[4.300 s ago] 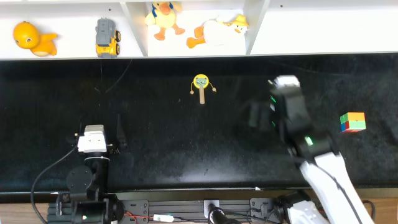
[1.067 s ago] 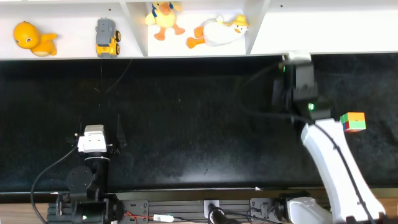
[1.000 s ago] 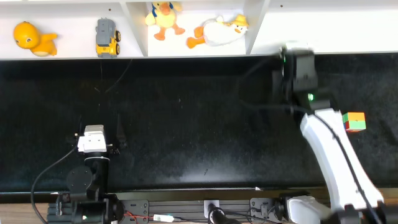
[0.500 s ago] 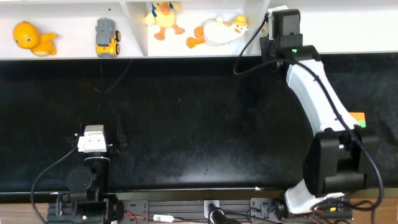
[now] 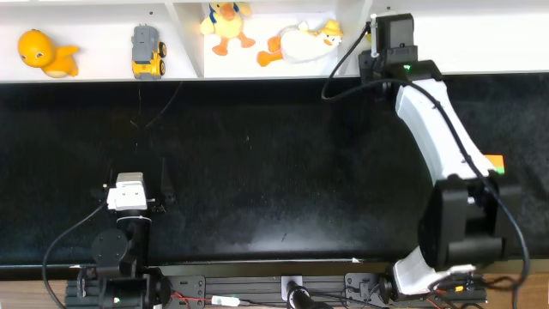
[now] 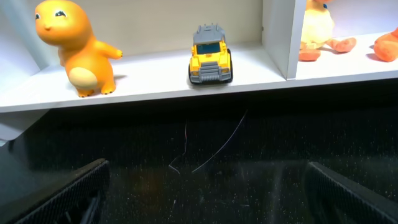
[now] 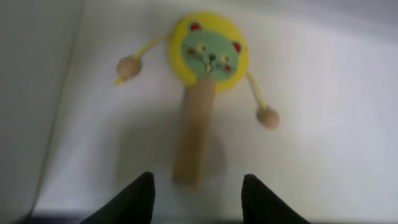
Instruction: Store Toys
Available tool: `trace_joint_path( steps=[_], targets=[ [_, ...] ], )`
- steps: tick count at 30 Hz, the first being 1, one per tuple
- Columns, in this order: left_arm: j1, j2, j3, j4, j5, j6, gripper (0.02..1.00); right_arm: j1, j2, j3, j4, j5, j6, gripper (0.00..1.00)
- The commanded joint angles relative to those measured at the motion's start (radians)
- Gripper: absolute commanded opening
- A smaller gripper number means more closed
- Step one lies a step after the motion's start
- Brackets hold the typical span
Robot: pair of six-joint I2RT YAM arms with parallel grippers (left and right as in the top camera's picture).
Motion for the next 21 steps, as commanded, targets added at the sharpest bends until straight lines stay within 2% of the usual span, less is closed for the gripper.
trace_joint_path(
  steps=[1, 3, 6, 13, 21],
  targets=[
    [-0.007, -0.011, -0.002, -0.002, -0.002, 0.015, 0.998, 0.006, -0.243, -0.146, -0.012, 0.004, -0.010, 0.669],
    [-0.007, -0.011, -0.002, -0.002, -0.002, 0.015, 0.998, 0.006, -0.364, -0.249, -0.013, 0.003, -0.010, 0.763],
    [-0.007, -0.011, -0.002, -0.002, -0.002, 0.015, 0.998, 0.007, -0.540, -0.380, -0.041, 0.003, -0.011, 0.996],
    [-0.007, -0.011, -0.002, -0.002, -0.002, 0.015, 0.998, 0.007, -0.825, -0.509, -0.213, 0.002, -0.011, 0.996],
    [-0.007, -0.011, -0.002, -0.002, -0.002, 0.015, 0.998, 0.007, -0.885, -0.512, -0.301, 0.002, -0.011, 0.996]
  ],
)
